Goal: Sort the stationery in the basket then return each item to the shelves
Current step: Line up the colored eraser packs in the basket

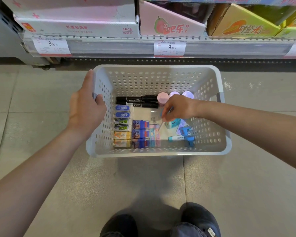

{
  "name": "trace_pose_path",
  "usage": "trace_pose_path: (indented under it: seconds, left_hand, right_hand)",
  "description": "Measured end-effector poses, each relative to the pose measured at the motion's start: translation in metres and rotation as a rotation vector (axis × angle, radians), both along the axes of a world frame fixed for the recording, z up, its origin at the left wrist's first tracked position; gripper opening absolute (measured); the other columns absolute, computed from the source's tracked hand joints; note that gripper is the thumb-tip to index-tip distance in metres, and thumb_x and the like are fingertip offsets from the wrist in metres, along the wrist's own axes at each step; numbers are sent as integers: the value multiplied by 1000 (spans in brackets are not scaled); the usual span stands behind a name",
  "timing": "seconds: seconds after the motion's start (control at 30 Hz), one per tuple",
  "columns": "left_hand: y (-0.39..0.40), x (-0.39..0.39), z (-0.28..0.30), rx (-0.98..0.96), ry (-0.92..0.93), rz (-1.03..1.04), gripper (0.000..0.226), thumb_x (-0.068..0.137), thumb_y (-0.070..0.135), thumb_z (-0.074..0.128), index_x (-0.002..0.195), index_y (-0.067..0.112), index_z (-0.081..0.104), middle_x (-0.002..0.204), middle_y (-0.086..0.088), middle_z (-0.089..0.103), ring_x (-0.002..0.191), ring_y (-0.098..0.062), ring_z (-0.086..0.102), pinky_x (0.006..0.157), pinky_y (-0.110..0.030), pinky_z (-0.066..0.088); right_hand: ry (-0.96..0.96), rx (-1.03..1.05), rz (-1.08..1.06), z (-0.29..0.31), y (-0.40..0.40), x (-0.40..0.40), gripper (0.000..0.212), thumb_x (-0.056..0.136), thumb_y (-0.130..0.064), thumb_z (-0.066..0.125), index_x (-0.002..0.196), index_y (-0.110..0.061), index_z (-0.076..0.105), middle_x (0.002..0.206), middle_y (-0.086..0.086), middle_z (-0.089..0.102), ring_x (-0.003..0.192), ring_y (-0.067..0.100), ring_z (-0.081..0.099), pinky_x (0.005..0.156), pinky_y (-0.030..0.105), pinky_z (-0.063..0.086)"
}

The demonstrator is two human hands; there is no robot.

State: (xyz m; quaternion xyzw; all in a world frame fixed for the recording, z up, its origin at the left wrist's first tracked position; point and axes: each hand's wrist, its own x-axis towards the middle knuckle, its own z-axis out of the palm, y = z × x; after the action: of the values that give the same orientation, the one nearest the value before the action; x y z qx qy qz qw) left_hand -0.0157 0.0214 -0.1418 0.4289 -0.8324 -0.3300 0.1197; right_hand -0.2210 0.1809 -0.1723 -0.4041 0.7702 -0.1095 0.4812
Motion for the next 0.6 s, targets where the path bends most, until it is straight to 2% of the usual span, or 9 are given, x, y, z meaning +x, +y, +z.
trace_pose_path:
  seconds: [0.07,0.17,0.23,0.3,0.47,0.6]
  left_hand:
    - [0,0,0,1,1,-3,64,95,6,45,151,21,20,70,-14,47,56,-18,42,57,-45,49]
    - [1,0,0,-5,7,-17,63,95,6,45,151,20,20,74,-18,50,55,-17,41,56,-39,44]
    - [0,1,0,-6,9,-20,63,95,6,45,151,19,20,74,-17,50,55,-16,41,54,-35,41]
    - [-1,1,0,-8,9,-18,63,95,6,46,151,19,20,75,-16,50,55,-16,42,53,-33,40]
    - [1,0,1,0,13,-16,64,95,5,45,151,21,20,69,-9,47,55,-17,42,55,-36,45]
    - [0,0,0,-10,20,-10,63,95,5,46,151,20,21,66,-4,43,54,-15,40,55,-32,41]
  right_hand:
    - [54,49,96,-2,-1,3,18,83,-10,68,98,-3,73,90,7,69,68,6,56,64,12,43]
    - [123,149,186,-7,-1,10,19,89,-7,55,99,0,70,95,12,72,70,11,59,61,14,44]
    - [200,164,232,-11,-2,17,21,92,-9,51,100,1,68,94,13,72,70,14,62,68,23,51]
    - [324,121,315,-16,-3,23,22,91,-9,51,101,2,68,97,14,71,84,22,65,79,32,52]
    - [461,98,501,-32,-5,32,24,92,-3,49,111,0,63,115,15,62,105,28,60,87,34,51]
    - [591,90,573,-28,-6,40,25,90,4,47,112,0,57,115,14,61,105,30,60,77,36,50]
